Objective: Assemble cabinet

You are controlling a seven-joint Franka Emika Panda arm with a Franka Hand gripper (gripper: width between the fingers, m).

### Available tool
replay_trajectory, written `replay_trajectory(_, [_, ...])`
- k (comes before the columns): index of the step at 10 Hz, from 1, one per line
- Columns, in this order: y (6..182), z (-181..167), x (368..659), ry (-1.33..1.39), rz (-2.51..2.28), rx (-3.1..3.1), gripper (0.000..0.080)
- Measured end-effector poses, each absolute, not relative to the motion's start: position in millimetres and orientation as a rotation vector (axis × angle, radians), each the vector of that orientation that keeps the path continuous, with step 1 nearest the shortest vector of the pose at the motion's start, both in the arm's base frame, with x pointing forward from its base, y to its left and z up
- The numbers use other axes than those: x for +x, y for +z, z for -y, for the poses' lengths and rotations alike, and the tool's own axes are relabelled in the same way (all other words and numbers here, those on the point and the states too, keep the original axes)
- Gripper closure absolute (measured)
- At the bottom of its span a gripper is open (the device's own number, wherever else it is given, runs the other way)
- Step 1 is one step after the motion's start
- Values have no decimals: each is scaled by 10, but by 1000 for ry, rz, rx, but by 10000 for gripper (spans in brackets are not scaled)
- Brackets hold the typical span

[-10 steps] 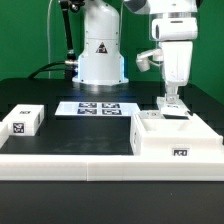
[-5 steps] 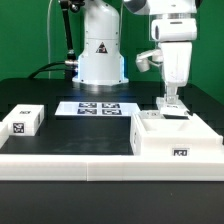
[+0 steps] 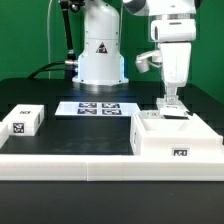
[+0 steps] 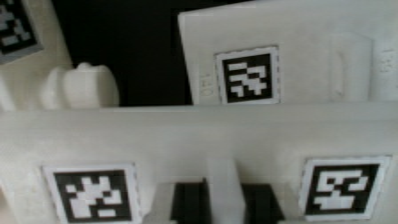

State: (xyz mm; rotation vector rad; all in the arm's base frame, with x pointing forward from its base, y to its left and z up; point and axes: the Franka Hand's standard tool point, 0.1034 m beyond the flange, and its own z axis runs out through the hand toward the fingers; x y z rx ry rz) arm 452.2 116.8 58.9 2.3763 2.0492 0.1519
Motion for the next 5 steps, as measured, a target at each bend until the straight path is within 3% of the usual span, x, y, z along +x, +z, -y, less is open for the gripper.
replay_trajectory(5, [591, -1161, 4529, 150, -2059, 2366, 729])
